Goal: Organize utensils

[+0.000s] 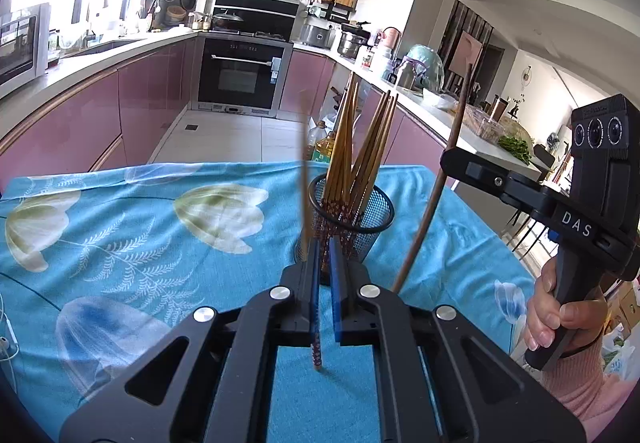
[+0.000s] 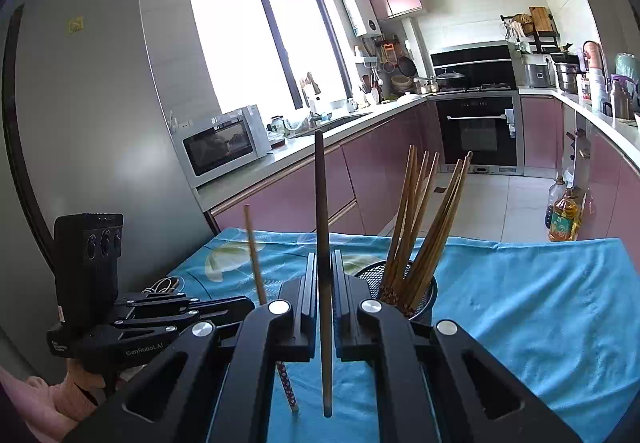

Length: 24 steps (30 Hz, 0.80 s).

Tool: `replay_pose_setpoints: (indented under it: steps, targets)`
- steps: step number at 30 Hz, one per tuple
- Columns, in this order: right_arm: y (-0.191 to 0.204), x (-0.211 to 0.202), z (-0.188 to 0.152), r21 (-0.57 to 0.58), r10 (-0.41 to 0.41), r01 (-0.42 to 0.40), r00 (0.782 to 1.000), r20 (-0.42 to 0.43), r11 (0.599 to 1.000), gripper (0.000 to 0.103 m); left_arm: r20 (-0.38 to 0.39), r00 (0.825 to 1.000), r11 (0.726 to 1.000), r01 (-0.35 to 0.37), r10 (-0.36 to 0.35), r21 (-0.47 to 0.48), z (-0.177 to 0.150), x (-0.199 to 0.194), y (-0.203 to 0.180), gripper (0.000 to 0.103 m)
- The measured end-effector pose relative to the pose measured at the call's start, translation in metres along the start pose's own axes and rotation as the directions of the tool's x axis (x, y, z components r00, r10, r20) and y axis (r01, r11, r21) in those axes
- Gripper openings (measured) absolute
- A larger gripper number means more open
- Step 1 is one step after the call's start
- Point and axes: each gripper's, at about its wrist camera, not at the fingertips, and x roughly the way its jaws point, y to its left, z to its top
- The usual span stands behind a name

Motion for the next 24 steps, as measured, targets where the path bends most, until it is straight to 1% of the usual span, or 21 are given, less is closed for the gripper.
replay_pose_setpoints:
  steps: [5, 8, 10, 12, 16, 18, 22, 24]
  targets:
    - [-0.003, -0.002, 0.001, 0.002, -0.003, 0.003, 1.0, 0.001, 1.0, 0.006, 0.008, 1.0, 1.0, 0.009, -0.009, 0.011, 0.005, 0.0, -0.003, 0.006]
    - [-0.004, -0.001, 0.0, 0.005, -0.004, 0.004, 1.0, -0.007, 1.0, 0.006, -0.008, 1.0, 1.0, -0.007, 0.007, 0.01, 0.003, 0.007, 0.0, 0.006]
    - [-0.005, -0.001, -0.001, 0.007, -0.002, 0.002, 1.0, -0.011, 1.0, 0.006, -0.027, 0.999, 0.999, -0.031, 0.031, 0.008, 0.0, 0.015, 0.004, 0.006]
    - [-0.006, -0.001, -0.002, 0.009, 0.0, 0.001, 1.0, -0.015, 1.0, 0.006, -0.066, 0.996, 0.999, -0.052, 0.053, 0.009, -0.004, 0.028, 0.01, 0.012]
    - [-0.007, -0.001, -0.003, 0.014, 0.001, -0.001, 1.0, -0.017, 1.0, 0.006, -0.142, 0.984, 0.994, -0.11, 0.112, 0.021, -0.015, 0.061, 0.018, 0.016]
    - [-0.008, -0.001, -0.003, 0.015, 0.001, -0.001, 1.0, -0.017, 1.0, 0.006, -0.179, 0.976, 0.992, -0.124, 0.128, 0.032, -0.02, 0.077, 0.019, 0.018]
    - [-0.009, -0.002, -0.004, 0.018, 0.001, -0.001, 1.0, -0.021, 1.0, 0.006, -0.228, 0.958, 0.984, -0.164, 0.175, 0.069, -0.031, 0.104, 0.019, 0.019]
    - [-0.011, -0.003, -0.005, 0.021, 0.003, -0.002, 1.0, -0.021, 1.0, 0.006, -0.251, 0.95, 0.983, -0.169, 0.183, 0.077, -0.035, 0.114, 0.019, 0.019]
